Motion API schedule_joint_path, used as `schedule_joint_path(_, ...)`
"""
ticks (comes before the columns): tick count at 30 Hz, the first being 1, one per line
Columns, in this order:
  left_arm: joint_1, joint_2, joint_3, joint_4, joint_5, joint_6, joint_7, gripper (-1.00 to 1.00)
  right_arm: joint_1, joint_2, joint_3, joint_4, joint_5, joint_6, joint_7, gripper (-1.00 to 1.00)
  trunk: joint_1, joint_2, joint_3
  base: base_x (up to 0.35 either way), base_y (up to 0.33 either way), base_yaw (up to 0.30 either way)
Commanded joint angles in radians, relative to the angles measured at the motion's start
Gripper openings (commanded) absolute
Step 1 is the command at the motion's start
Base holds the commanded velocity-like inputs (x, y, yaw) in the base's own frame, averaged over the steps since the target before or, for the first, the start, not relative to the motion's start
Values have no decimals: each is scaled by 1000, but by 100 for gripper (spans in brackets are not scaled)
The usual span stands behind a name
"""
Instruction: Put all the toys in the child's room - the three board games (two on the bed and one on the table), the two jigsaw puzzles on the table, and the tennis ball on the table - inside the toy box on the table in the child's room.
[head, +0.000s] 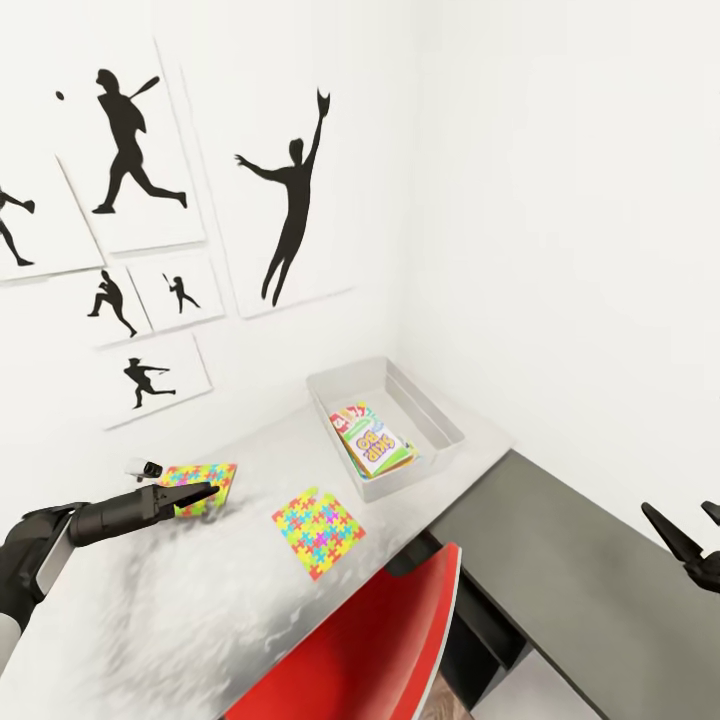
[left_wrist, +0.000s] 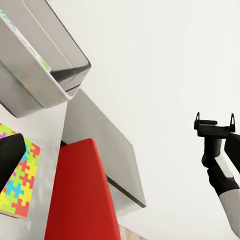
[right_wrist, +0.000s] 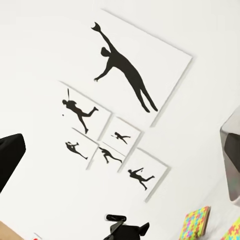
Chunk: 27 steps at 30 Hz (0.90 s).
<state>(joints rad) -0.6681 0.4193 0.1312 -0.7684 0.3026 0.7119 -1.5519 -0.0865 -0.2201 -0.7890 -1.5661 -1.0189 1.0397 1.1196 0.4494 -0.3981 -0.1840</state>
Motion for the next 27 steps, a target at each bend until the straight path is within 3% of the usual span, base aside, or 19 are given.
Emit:
schedule_joint_path(1, -1, 0, 0, 0, 0, 11, -4, 100, -1, 0, -1, 0, 2, 3, 3, 100, 1, -2, 0, 0, 0, 0)
schedule_joint_path(27, -1, 0, -1, 0, 1, 11, -5, 100, -1, 4, -1, 0, 2, 3, 2, 100, 1, -2, 43, 0, 0, 0)
